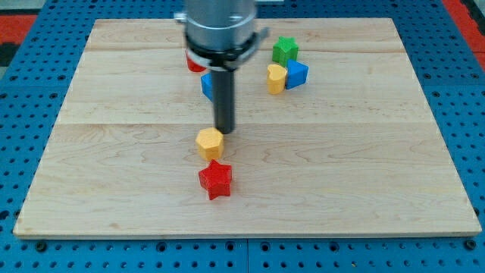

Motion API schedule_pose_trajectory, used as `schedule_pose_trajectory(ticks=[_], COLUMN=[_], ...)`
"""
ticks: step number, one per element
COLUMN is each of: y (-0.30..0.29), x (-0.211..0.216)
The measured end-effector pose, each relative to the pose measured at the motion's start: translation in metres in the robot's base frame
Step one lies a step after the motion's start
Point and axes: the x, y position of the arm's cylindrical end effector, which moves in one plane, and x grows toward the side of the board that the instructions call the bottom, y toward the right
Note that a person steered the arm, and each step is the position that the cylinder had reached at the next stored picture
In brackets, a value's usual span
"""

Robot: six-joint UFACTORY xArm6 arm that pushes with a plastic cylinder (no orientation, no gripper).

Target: Place the yellow heart on top of the red star

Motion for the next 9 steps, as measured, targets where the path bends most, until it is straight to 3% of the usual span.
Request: schedule_pose_trajectory(ticks=[1,2,3,4,5,6,7,8,9], y=[-0.01,-0.011,0.003,0.087,0.174,0.173,0.106,0.056,0.048], x=[0.003,0.038,0.024,0.003,-0.052,-0.129,-0.138,-0.099,-0.085])
